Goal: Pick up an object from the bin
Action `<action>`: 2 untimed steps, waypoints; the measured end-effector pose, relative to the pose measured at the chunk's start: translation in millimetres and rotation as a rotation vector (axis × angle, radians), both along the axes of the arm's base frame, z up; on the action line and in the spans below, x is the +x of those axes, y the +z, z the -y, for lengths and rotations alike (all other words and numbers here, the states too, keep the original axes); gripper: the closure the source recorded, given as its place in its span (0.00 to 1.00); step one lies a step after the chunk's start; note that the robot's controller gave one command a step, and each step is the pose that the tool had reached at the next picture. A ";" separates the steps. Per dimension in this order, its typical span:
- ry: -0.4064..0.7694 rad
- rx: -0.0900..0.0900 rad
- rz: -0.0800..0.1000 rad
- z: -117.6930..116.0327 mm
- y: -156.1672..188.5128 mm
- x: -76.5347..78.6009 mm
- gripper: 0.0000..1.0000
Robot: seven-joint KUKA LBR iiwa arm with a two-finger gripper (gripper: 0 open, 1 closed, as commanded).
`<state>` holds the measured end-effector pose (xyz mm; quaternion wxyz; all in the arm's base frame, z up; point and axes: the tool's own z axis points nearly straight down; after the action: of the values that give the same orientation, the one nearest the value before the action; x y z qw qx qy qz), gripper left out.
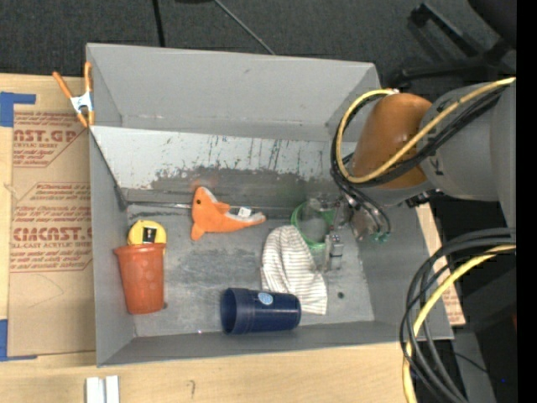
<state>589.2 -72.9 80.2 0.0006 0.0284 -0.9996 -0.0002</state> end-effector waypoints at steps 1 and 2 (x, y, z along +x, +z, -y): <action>-0.221 0.000 0.003 -15.7 13.7 0.0 0.00; -0.297 -0.001 0.001 -25.3 5.5 0.8 0.00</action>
Offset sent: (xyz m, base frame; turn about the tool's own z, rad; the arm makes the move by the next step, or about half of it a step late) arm 0.0027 0.0402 -0.0102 -0.3761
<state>590.0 -47.6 85.8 0.0000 -0.1198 -0.9928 0.0003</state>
